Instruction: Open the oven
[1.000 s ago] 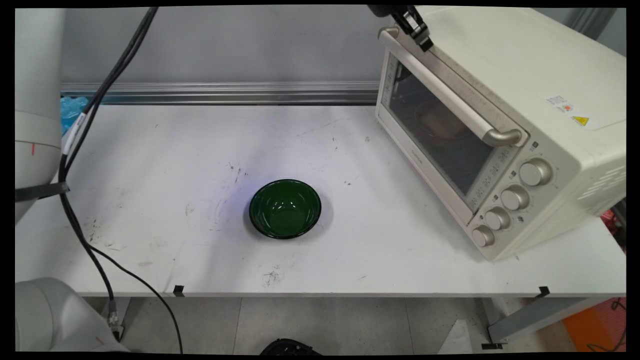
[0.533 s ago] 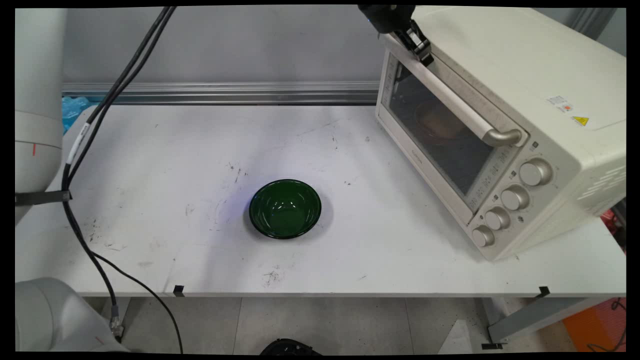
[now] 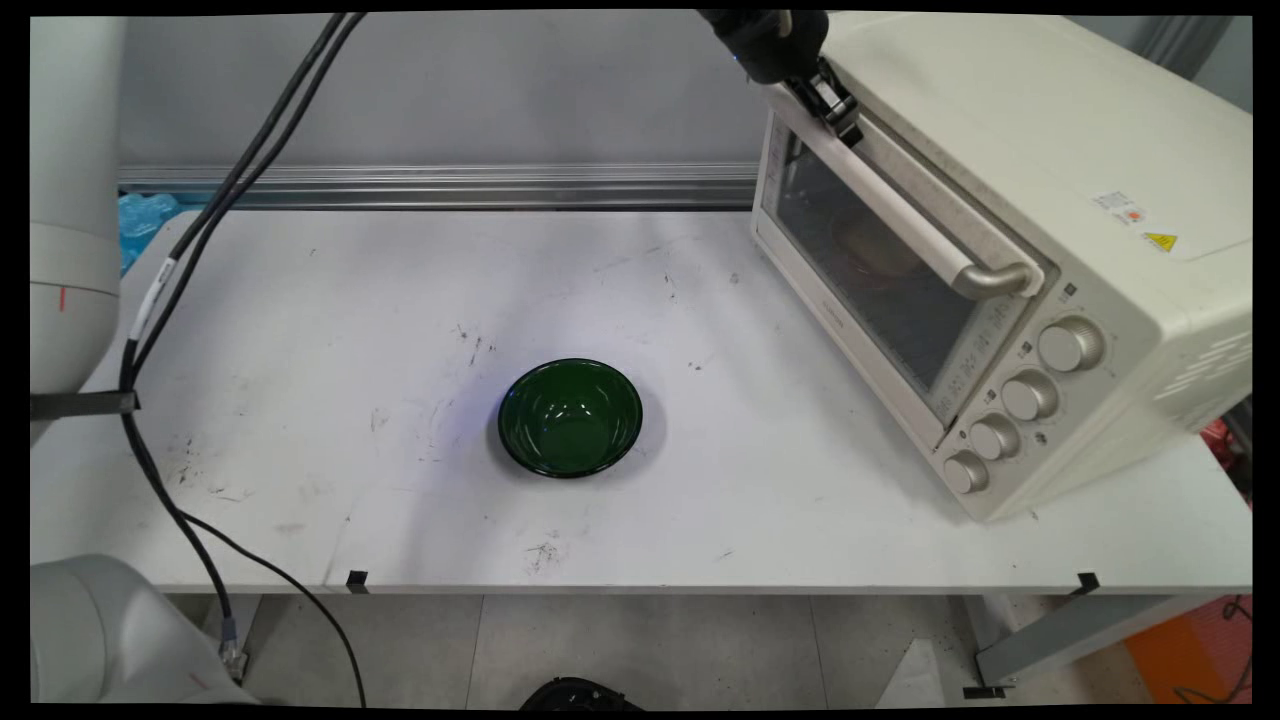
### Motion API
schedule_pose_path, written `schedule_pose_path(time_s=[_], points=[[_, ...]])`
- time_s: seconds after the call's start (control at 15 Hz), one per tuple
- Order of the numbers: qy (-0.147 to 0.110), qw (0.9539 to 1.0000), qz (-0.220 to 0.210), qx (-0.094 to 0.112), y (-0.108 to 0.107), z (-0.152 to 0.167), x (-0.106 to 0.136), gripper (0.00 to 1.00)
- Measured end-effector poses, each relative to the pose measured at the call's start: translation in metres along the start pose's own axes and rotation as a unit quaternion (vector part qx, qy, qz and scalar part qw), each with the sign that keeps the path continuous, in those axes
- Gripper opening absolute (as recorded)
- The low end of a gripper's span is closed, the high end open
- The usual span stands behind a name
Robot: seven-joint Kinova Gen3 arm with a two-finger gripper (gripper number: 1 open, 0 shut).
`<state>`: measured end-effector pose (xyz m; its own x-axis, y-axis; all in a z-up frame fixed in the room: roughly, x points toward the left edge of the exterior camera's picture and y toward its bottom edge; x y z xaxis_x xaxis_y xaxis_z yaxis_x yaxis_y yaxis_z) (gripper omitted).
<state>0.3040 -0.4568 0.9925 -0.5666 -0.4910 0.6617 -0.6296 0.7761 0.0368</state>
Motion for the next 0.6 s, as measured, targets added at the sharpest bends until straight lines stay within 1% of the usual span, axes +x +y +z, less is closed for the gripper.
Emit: schedule_pose_path(time_s=[0.6], points=[[-0.023,0.9997,-0.005,-0.004,0.008,-0.019,-0.017,0.00]])
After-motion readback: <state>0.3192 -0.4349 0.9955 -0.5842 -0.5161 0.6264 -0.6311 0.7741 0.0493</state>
